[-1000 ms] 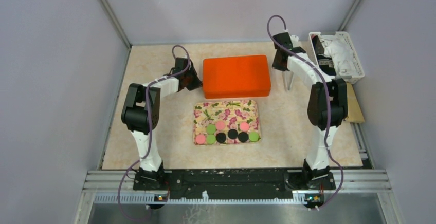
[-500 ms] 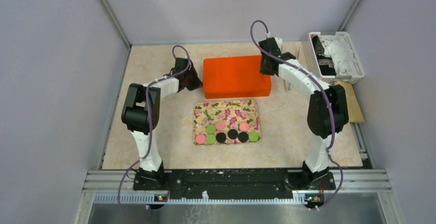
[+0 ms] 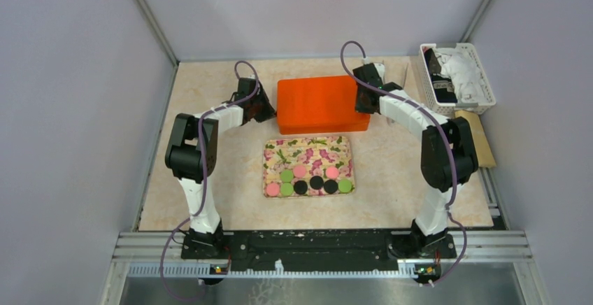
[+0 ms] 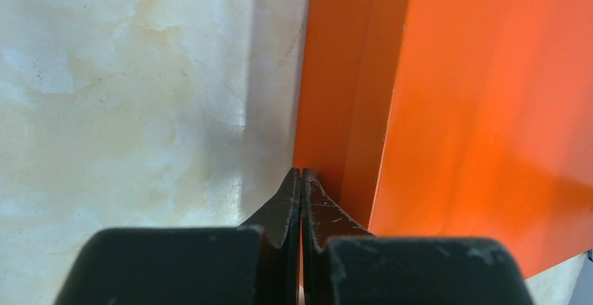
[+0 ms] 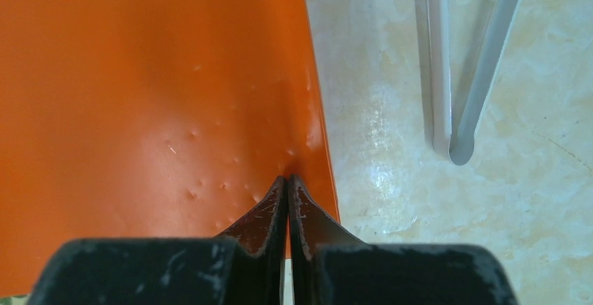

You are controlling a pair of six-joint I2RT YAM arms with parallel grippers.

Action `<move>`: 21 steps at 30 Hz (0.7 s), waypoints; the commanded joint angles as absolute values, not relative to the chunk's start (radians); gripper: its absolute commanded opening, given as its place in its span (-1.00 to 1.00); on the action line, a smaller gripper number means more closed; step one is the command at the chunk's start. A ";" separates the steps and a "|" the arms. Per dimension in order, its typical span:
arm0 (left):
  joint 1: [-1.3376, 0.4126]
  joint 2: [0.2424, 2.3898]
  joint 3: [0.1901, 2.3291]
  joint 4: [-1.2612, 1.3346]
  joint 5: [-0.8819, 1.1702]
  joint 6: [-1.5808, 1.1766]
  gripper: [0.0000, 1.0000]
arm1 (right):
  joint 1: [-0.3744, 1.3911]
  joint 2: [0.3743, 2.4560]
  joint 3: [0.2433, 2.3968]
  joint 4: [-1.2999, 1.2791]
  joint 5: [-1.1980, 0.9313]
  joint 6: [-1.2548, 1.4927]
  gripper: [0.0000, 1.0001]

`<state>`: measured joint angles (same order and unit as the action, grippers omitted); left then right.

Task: Pack the cookies

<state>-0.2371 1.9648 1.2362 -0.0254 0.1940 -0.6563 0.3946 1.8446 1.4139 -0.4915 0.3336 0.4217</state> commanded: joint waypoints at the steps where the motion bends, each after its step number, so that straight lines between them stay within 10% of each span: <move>1: -0.244 1.905 1.238 0.020 0.214 -0.650 -1.00 | 0.393 1.796 1.438 -0.477 0.310 0.409 -1.00; 14: -0.244 1.858 1.235 -0.024 0.154 -0.626 -1.00 | 0.395 1.702 1.442 -0.428 0.315 0.375 -0.98; 21: -0.254 1.730 1.220 -0.077 0.077 -0.579 -1.00 | 0.396 1.640 1.402 -0.384 0.373 0.345 0.15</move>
